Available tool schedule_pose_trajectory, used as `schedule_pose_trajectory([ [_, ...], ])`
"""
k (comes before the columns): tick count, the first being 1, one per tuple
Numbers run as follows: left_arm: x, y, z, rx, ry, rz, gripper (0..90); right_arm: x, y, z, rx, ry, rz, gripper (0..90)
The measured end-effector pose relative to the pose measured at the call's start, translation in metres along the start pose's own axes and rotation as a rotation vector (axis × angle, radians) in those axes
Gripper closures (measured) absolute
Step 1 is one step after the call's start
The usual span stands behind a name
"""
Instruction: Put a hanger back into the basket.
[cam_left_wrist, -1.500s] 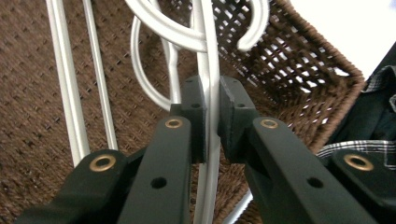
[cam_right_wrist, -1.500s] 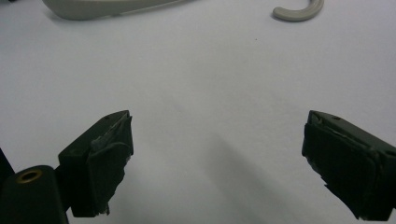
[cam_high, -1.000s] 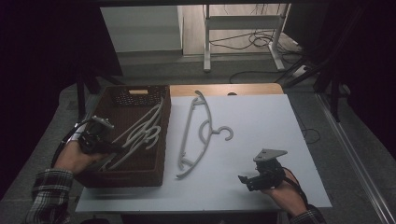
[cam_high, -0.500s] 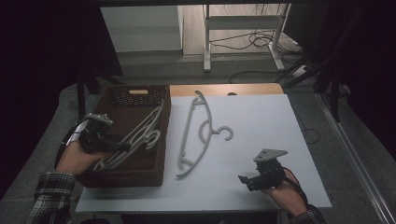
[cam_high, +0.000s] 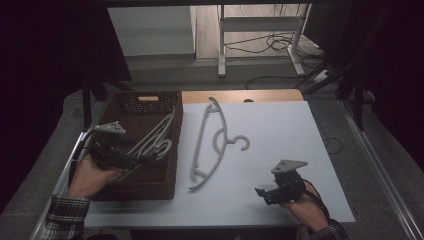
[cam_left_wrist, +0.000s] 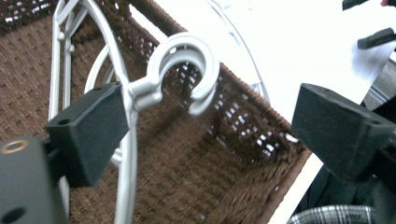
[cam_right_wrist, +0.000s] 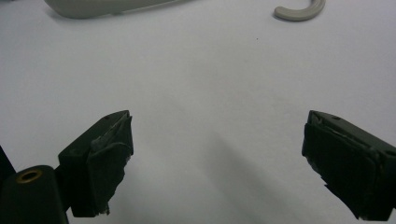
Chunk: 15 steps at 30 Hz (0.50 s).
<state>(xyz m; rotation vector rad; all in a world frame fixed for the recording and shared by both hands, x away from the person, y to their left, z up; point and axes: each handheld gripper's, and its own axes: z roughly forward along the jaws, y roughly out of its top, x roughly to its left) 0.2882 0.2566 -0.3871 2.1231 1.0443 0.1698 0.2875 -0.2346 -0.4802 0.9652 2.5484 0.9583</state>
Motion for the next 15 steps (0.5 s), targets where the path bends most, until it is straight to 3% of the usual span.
schedule_pose_trajectory([
  [7,-0.017,0.000,0.008,-0.081,-0.003,-0.010,4.9,0.000,0.000,0.000,-0.006,0.002,-0.002,9.3],
  [11,-0.028,0.000,0.013,-0.116,0.025,0.021,3.9,0.001,0.000,0.000,-0.003,0.003,-0.004,9.3],
  [15,-0.039,0.000,0.016,-0.168,0.022,0.036,3.1,0.001,0.000,0.000,-0.002,0.002,-0.006,9.3],
])
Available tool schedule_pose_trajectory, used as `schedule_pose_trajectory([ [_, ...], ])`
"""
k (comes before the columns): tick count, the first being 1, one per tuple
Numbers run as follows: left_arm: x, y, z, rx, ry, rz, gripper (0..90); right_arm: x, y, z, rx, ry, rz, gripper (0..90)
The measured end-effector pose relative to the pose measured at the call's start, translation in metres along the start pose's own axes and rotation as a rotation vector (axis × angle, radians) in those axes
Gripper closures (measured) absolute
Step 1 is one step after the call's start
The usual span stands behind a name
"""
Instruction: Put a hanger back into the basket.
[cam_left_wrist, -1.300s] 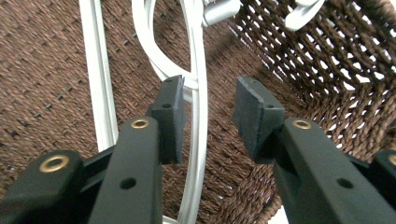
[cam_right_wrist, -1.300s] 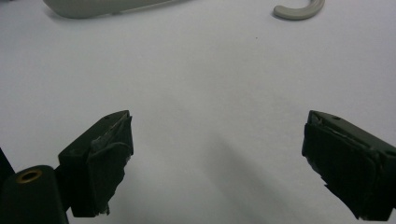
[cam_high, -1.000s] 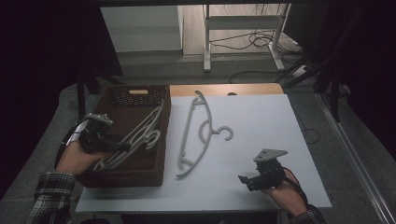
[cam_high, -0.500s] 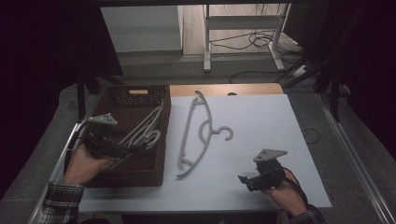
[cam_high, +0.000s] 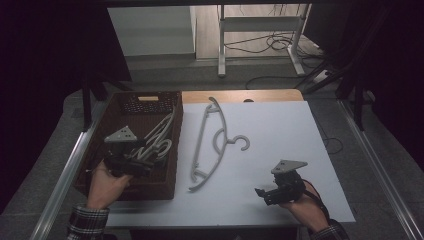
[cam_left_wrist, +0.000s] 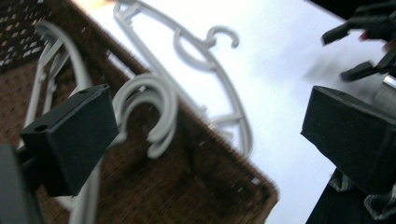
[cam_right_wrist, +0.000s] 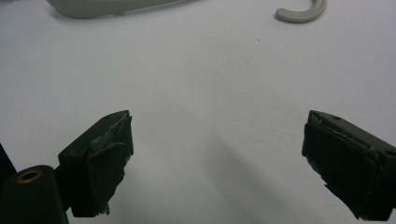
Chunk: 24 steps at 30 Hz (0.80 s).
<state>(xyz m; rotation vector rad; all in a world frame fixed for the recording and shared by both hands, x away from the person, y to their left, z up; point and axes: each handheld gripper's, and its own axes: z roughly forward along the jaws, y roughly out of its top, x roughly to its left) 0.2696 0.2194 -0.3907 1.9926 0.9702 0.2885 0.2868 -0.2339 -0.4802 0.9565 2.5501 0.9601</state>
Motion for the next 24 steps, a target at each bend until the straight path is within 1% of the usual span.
schedule_pose_trajectory([
  [1,-0.004,-0.001,0.001,-0.021,0.002,0.011,2.7,0.000,0.000,0.000,0.000,-0.001,0.000,9.3],
  [3,-0.009,-0.001,0.004,-0.049,0.008,0.027,2.2,0.000,0.000,0.000,0.001,-0.002,-0.002,9.3],
  [4,-0.012,-0.001,0.006,-0.051,0.013,0.039,2.0,0.000,0.000,0.000,0.000,-0.002,-0.002,9.3],
  [5,-0.014,0.000,0.008,-0.044,0.020,0.047,1.2,0.000,0.000,-0.001,-0.001,-0.001,-0.003,9.3],
  [7,-0.020,0.001,0.012,-0.030,0.054,0.065,1.0,0.000,0.000,-0.001,-0.005,-0.002,-0.007,9.3],
  [8,-0.023,0.001,0.015,-0.029,0.054,0.068,1.0,0.000,0.000,-0.001,-0.008,-0.001,-0.007,9.3],
  [10,-0.028,0.001,0.021,-0.023,0.036,0.066,0.4,0.000,0.000,-0.002,-0.018,0.000,-0.010,9.3],
  [13,-0.036,0.001,0.030,0.000,0.039,0.084,0.3,0.001,0.000,-0.003,-0.029,0.000,-0.018,9.3],
  [14,-0.039,0.000,0.032,0.004,0.034,0.091,0.3,0.001,0.000,-0.004,-0.031,-0.001,-0.024,9.3],
  [17,-0.046,-0.002,0.041,0.018,0.016,0.093,0.4,0.002,0.000,-0.004,-0.038,-0.002,-0.032,9.1],
  [19,-0.049,-0.003,0.046,0.025,0.001,0.093,0.4,0.002,0.001,-0.005,-0.042,0.001,-0.041,9.1],
  [20,-0.050,-0.003,0.049,0.036,-0.006,0.098,0.6,0.003,0.001,-0.004,-0.042,0.003,-0.040,9.1],
  [22,-0.053,-0.004,0.055,0.053,-0.012,0.109,0.9,0.004,0.001,-0.004,-0.041,0.005,-0.040,9.0],
  [24,-0.056,-0.004,0.059,0.057,-0.019,0.107,1.0,0.004,0.001,-0.004,-0.038,0.005,-0.050,9.0],
])
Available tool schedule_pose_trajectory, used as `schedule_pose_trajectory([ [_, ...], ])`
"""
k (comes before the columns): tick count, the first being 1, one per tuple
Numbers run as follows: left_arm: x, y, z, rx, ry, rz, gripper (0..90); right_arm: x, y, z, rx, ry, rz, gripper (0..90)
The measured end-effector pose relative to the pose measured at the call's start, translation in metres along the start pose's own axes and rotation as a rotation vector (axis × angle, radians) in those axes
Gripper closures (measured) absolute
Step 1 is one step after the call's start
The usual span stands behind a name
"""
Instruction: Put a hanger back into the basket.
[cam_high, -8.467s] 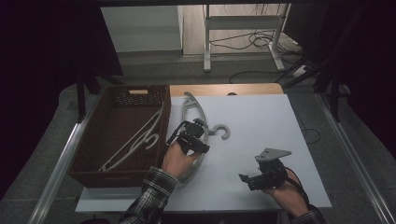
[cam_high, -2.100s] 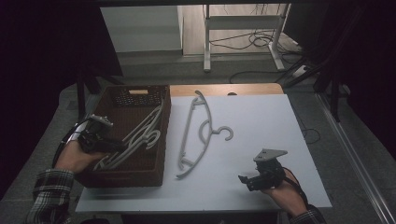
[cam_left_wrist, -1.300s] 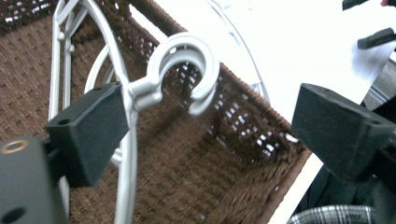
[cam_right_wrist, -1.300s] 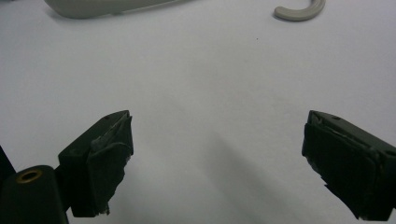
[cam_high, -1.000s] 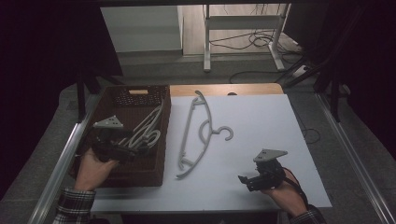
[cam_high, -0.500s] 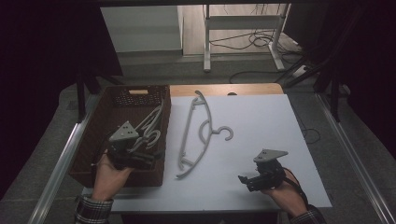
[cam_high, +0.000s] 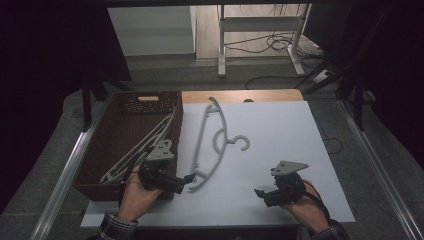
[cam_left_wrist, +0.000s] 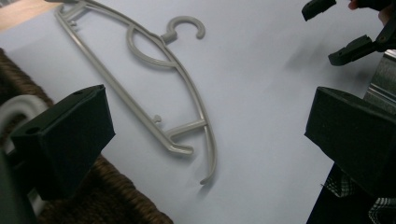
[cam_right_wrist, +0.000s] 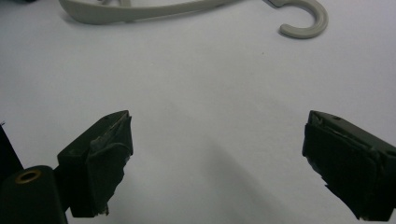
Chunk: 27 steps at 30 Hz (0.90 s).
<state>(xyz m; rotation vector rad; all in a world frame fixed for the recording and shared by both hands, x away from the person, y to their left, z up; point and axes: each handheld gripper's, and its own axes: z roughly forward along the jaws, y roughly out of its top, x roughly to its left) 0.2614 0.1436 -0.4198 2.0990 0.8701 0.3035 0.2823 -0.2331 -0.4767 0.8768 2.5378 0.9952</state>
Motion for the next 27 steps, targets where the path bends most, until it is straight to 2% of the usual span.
schedule_pose_trajectory([
  [7,-0.010,0.010,0.011,0.042,-0.050,-0.026,2.8,0.000,0.001,0.001,0.002,0.001,-0.003,9.0],
  [10,-0.014,0.016,0.017,0.058,-0.057,-0.026,2.6,0.000,0.001,0.001,0.001,0.002,0.002,9.0],
  [16,-0.021,0.028,0.026,0.091,-0.049,-0.022,2.1,-0.001,0.001,0.001,0.003,-0.004,0.007,9.0],
  [19,-0.025,0.034,0.033,0.114,-0.052,-0.016,5.6,-0.002,0.000,0.000,-0.001,-0.006,0.009,9.0],
  [21,-0.029,0.039,0.040,0.143,-0.031,-0.005,7.5,-0.002,0.001,-0.001,-0.002,-0.009,0.010,9.1],
  [27,-0.034,0.049,0.064,0.173,-0.035,-0.021,17.6,-0.003,0.001,-0.002,-0.006,-0.012,0.011,9.1],
])
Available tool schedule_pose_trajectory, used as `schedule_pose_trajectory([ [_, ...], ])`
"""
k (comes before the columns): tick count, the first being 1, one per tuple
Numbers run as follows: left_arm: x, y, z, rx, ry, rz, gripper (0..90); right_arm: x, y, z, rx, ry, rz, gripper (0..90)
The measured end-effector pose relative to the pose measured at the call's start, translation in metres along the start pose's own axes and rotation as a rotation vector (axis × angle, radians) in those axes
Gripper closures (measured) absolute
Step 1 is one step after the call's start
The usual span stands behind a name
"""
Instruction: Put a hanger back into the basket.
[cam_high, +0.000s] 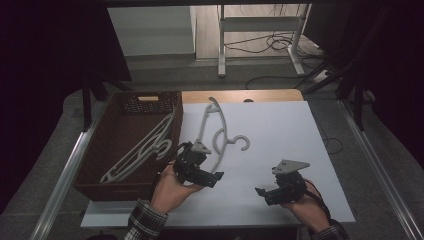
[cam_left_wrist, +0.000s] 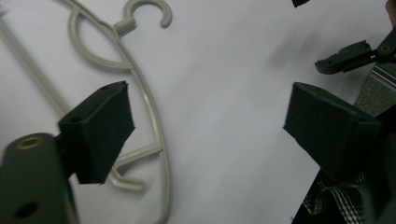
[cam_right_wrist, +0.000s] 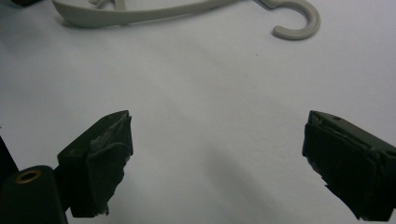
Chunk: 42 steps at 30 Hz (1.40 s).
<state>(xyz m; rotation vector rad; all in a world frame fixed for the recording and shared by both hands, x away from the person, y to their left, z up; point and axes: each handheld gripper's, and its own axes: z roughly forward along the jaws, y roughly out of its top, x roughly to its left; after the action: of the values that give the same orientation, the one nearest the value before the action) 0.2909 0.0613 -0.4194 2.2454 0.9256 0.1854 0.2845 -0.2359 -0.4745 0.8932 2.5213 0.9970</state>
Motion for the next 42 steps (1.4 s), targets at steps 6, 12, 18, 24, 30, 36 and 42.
schedule_pose_trajectory([
  [6,0.000,0.012,0.026,0.048,0.014,-0.003,24.7,-0.001,0.000,-0.001,-0.005,0.000,0.008,9.1],
  [12,0.011,0.018,0.053,0.089,0.021,-0.041,36.1,-0.001,0.000,-0.001,-0.002,0.003,0.006,9.1],
  [18,0.026,0.023,0.073,0.136,0.076,-0.100,47.6,-0.001,0.000,-0.001,-0.003,0.004,0.005,9.1],
  [24,0.039,0.025,0.092,0.182,0.121,-0.156,59.6,-0.001,0.000,0.000,0.004,0.006,0.004,9.1],
  [30,0.050,0.022,0.109,0.224,0.142,-0.202,66.5,-0.001,0.000,0.000,0.005,0.010,0.009,9.1],
  [36,0.053,0.020,0.120,0.251,0.159,-0.231,67.3,-0.001,-0.001,0.001,0.012,0.013,0.004,9.1],
  [42,0.047,0.025,0.130,0.285,0.196,-0.238,69.7,0.000,-0.001,0.001,0.014,0.015,0.003,9.1],
])
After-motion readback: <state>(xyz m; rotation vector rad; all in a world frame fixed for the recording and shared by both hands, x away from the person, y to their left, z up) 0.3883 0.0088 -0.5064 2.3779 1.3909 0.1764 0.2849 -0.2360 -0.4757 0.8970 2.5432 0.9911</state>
